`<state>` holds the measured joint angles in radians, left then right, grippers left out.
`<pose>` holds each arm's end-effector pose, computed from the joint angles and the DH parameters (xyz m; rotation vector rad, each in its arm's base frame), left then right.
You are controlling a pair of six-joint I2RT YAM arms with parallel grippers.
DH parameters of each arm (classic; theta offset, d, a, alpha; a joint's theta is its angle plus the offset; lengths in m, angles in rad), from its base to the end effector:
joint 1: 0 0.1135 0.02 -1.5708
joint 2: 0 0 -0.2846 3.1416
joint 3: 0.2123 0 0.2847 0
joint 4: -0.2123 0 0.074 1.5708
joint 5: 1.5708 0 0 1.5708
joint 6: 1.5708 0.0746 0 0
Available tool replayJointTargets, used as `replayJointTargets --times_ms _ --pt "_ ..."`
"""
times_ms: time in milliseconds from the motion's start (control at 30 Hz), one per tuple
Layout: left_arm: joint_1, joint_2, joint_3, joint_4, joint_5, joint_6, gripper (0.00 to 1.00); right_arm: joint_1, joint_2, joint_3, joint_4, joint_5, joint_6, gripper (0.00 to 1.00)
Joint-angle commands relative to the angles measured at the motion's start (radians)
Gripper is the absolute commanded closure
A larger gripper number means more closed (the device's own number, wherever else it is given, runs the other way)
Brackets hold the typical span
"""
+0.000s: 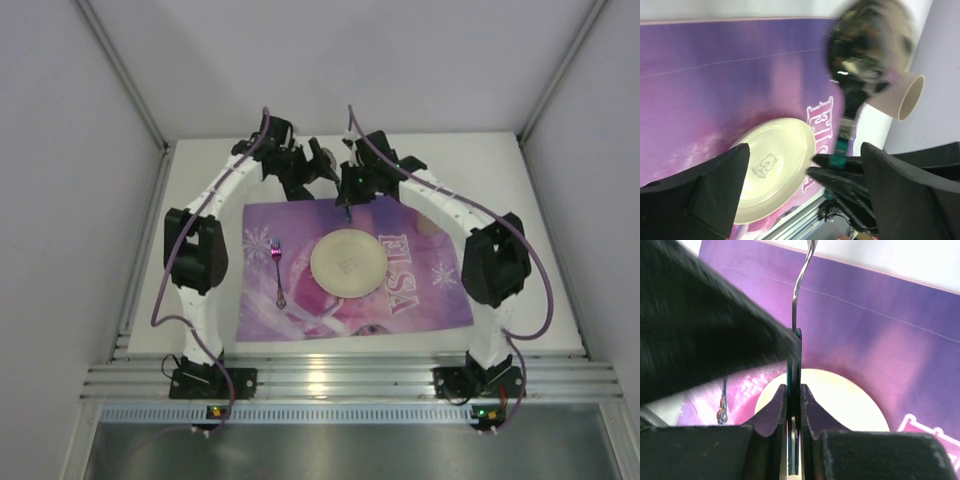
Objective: Set the dinner table for one person
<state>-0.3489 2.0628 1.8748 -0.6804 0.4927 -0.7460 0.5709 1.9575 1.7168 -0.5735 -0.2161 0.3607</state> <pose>0.4854 -0.2141 0.2646 -0.2773 2.5896 -1.0514 0.4228 0.2905 0.2622 -0.3655 2.4485 0.6812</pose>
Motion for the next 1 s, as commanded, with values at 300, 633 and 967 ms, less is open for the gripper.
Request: replayJointTargets --times_ms 300,633,967 --pt "0.134 -0.127 -0.063 -0.054 -0.086 0.046 0.01 -0.052 -0.434 -0.396 -0.052 0.169 -0.025 1.0" --pt "0.142 -0.116 -0.069 -0.084 -0.135 0.08 0.02 -0.06 -0.601 -0.696 -0.049 0.248 0.063 1.0" --pt "0.143 -0.105 -0.071 -0.105 -0.143 0.089 0.02 -0.097 -0.502 -0.806 0.076 0.222 0.112 1.0"
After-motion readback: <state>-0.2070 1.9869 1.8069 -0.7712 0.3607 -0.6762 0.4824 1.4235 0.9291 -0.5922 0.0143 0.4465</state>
